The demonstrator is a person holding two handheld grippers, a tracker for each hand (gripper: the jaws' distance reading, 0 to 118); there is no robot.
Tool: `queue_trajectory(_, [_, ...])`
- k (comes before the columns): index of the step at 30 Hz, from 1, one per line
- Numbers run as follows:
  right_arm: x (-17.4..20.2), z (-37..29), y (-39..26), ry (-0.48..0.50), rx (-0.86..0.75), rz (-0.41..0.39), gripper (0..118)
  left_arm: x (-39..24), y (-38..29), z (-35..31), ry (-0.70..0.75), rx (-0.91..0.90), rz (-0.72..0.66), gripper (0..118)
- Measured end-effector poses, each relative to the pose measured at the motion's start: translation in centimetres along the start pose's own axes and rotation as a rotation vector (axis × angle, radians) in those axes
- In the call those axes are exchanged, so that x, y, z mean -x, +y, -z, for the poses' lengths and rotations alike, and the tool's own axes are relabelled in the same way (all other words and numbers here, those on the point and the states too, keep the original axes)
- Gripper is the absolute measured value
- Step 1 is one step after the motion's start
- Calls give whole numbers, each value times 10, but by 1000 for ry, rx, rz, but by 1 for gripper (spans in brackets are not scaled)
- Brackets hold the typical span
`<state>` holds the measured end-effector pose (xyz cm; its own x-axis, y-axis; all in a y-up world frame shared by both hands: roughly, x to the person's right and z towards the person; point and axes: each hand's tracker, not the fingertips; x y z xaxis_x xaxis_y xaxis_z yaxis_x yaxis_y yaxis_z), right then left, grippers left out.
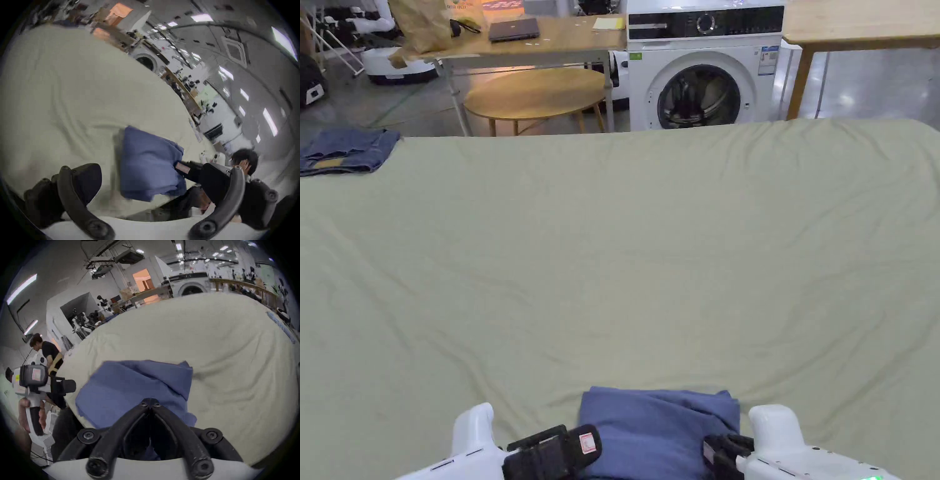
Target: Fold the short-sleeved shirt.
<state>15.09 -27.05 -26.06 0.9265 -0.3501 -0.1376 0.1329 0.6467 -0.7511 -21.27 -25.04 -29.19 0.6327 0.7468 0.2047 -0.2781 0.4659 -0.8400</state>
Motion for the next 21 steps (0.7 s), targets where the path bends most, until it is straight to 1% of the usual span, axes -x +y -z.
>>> queue_trajectory(2, [-7, -1, -1, -18, -7, 28, 0, 24, 2, 12, -61, 30, -124, 118])
queue_trajectory(3, [-11, -3, 0, -4, -12, 48, 0, 33, 1, 21, -85, 50, -162, 118])
queue_trajectory(6, [-13, -7, 3, -18, -15, 40, 0, 44, -8, 61, -181, 137, -224, 118])
queue_trajectory(8, [-14, -7, 4, -17, -17, 34, 0, 44, -12, 80, -314, 122, -224, 118])
queue_trajectory(9, [-12, -8, 3, -17, -19, 32, 0, 40, -11, 87, -331, 108, -233, 102])
queue_trajectory(10, [-12, -9, 3, -18, -21, 28, 0, 35, -8, 91, -305, 98, -270, 72])
queue_trajectory(11, [-11, -10, 3, -21, -24, 22, 0, 31, -8, 95, -250, 91, -284, 37])
queue_trajectory(12, [-9, -11, 3, -38, -27, 6, 0, 30, -7, 100, -147, 95, -257, 35])
queue_trajectory(13, [-7, -10, 2, -51, -26, -10, 0, 29, -7, 103, -121, 121, -227, 35])
queue_trajectory(15, [-5, -12, 4, -43, -22, -20, 0, 26, -1, 93, -141, 113, -213, 35])
queue_trajectory(18, [8, -19, 7, -42, -40, -51, 0, 21, 14, 63, -89, 107, -111, 35])
queue_trajectory(21, [24, -18, 14, -46, -41, -76, 0, 39, 37, 19, -40, 85, -74, 35])
